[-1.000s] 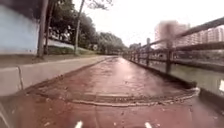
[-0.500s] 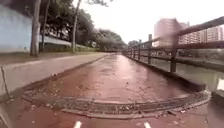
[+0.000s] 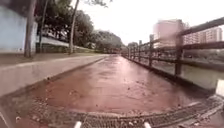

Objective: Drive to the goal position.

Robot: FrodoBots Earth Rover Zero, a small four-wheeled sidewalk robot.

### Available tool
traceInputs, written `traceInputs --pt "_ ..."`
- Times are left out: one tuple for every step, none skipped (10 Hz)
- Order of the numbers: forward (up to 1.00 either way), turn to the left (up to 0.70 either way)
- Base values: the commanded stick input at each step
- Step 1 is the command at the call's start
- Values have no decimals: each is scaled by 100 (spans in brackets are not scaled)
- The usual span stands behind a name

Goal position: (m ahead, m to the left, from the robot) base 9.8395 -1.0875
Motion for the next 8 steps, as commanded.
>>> traceInputs --pt "50 0" --pt "50 34" --pt "50 50" --pt "50 9" --pt "50 0" --pt "50 0" --pt "50 0" --pt "50 0"
